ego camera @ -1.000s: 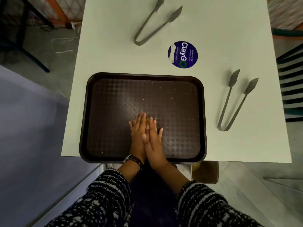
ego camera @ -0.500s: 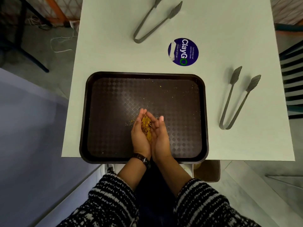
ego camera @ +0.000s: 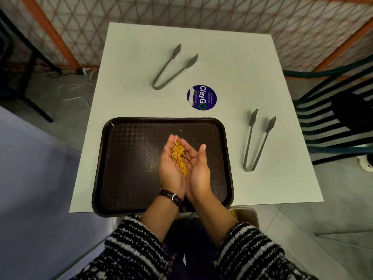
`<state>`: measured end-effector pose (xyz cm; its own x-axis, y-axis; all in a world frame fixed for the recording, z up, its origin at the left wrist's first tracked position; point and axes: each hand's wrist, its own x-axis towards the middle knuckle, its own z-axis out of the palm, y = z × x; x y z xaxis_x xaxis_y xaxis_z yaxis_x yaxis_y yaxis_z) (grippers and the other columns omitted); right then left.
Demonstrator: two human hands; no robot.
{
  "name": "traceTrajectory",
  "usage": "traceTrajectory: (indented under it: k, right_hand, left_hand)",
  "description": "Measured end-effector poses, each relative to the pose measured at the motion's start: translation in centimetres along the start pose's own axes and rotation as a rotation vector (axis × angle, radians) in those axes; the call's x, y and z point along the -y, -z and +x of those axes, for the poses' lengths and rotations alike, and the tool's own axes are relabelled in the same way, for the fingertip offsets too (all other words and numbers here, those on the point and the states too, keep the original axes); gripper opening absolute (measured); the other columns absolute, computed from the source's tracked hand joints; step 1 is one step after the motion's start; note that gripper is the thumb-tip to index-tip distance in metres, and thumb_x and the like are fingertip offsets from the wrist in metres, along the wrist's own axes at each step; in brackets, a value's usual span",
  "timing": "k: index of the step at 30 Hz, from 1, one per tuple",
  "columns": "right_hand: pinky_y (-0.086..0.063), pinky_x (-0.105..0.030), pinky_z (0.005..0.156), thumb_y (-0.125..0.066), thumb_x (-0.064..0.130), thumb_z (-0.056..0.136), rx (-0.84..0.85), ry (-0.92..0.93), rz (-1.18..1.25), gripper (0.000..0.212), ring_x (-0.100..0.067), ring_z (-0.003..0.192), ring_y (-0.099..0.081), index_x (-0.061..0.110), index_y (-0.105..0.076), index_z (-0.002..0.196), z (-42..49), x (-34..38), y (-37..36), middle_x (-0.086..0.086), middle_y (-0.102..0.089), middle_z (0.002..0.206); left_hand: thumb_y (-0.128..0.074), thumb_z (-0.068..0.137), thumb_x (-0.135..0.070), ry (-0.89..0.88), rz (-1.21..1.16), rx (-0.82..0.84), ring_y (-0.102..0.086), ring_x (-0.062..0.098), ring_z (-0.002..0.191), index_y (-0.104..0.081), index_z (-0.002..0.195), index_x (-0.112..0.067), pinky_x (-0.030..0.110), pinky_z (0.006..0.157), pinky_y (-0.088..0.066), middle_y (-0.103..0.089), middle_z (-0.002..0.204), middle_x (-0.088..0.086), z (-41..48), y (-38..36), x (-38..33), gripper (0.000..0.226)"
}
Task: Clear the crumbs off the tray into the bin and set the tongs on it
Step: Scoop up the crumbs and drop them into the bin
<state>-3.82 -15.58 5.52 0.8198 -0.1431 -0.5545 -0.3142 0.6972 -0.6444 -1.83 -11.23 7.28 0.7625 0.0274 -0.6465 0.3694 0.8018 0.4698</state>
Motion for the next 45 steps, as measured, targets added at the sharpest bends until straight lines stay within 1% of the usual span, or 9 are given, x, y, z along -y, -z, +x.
traceTrajectory:
  k: [6, 11, 14, 19, 23, 28, 31, 39, 45]
  right_hand:
    - [-0.048, -0.026, 0.097, -0.020, 0.048, 0.097, 0.014, 0.079, 0.040, 0.060, -0.019, 0.116, -0.060, 0.007, -0.059, 0.118, -2.2, 2.9, 1.6, -0.010, -0.063, 0.124]
    - [-0.046, -0.029, 0.101, -0.020, 0.047, 0.097, 0.009, 0.137, 0.099, 0.060, -0.020, 0.115, -0.060, 0.006, -0.057, 0.121, -5.1, 6.0, 6.1, -0.010, -0.064, 0.123]
    - [-0.051, -0.023, 0.092, -0.020, 0.044, 0.098, -0.007, 0.149, 0.099, 0.059, -0.016, 0.106, -0.065, 0.004, -0.057, 0.120, -7.2, 7.6, 10.5, -0.009, -0.065, 0.119]
    - [-0.048, -0.025, 0.097, -0.020, 0.044, 0.098, -0.005, 0.122, 0.070, 0.059, -0.016, 0.109, -0.063, 0.004, -0.056, 0.121, -11.0, 9.3, 19.0, -0.009, -0.063, 0.122]
    - [-0.045, -0.027, 0.100, -0.020, 0.046, 0.097, -0.060, 0.094, 0.066, 0.059, -0.017, 0.116, -0.059, 0.006, -0.055, 0.124, -13.8, 9.7, 26.4, -0.009, -0.062, 0.125]
    - [-0.040, -0.035, 0.106, -0.021, 0.046, 0.097, -0.165, 0.053, 0.083, 0.060, -0.024, 0.120, -0.057, 0.004, -0.056, 0.122, -16.0, 8.7, 34.5, -0.013, -0.061, 0.126]
    - [-0.038, -0.039, 0.108, -0.021, 0.045, 0.098, -0.249, 0.004, 0.183, 0.060, -0.028, 0.122, -0.054, 0.003, -0.056, 0.122, -15.4, 6.4, 38.2, -0.016, -0.059, 0.128]
    - [-0.036, -0.042, 0.109, -0.028, 0.048, 0.096, -0.546, -0.161, 0.340, 0.061, -0.030, 0.124, -0.050, 0.002, -0.048, 0.131, -7.5, -2.5, 48.6, -0.018, -0.052, 0.135]
    - [-0.032, -0.044, 0.112, -0.029, 0.049, 0.097, -0.650, -0.247, 0.357, 0.063, -0.034, 0.130, -0.043, 0.003, -0.039, 0.139, 1.2, -9.8, 55.7, -0.019, -0.044, 0.142]
  left_hand:
    - [-0.034, 0.097, -0.024, 0.015, -0.027, 0.091, -0.059, 0.010, 0.109, -0.054, 0.123, -0.010, 0.027, 0.101, -0.041, -0.063, 0.114, -0.001, -3.4, -2.5, 1.6, 0.036]
    - [-0.031, 0.098, -0.024, 0.033, -0.010, 0.150, -0.057, 0.010, 0.106, -0.053, 0.123, -0.010, 0.019, 0.088, -0.048, -0.061, 0.115, 0.001, -7.4, -4.8, 6.2, 0.036]
    - [-0.031, 0.098, -0.023, 0.032, -0.005, 0.135, -0.060, 0.007, 0.095, -0.058, 0.113, -0.010, 0.012, 0.068, -0.055, -0.063, 0.105, -0.001, -9.8, -5.3, 10.6, 0.033]
    - [-0.039, 0.096, -0.022, 0.028, -0.022, 0.128, -0.069, 0.002, 0.074, -0.064, 0.099, -0.013, 0.015, 0.065, -0.056, -0.071, 0.085, -0.005, -14.4, -4.9, 19.0, 0.027]
    - [-0.032, 0.097, -0.019, 0.034, 0.003, 0.069, -0.063, 0.008, 0.092, -0.054, 0.123, -0.007, 0.014, 0.071, -0.054, -0.063, 0.106, 0.000, -16.8, -3.5, 26.2, 0.036]
    - [-0.030, 0.097, -0.024, 0.113, 0.129, 0.021, -0.060, 0.011, 0.100, -0.053, 0.125, -0.007, 0.022, 0.083, -0.048, -0.064, 0.108, 0.000, -18.5, -0.8, 34.2, 0.039]
    - [-0.029, 0.097, -0.026, 0.183, 0.214, 0.010, -0.057, 0.015, 0.109, -0.051, 0.127, -0.007, 0.024, 0.088, -0.047, -0.060, 0.120, 0.004, -17.1, 1.9, 38.2, 0.042]
    - [-0.037, 0.095, -0.031, 0.411, 0.426, -0.127, -0.057, 0.020, 0.113, -0.060, 0.117, -0.011, 0.030, 0.088, -0.047, -0.064, 0.116, 0.005, -6.2, 12.4, 49.7, 0.038]
    - [-0.035, 0.095, -0.039, 0.519, 0.598, -0.086, -0.058, 0.025, 0.102, -0.059, 0.116, -0.013, 0.032, 0.080, -0.047, -0.061, 0.118, 0.013, 3.4, 18.4, 55.1, 0.041]
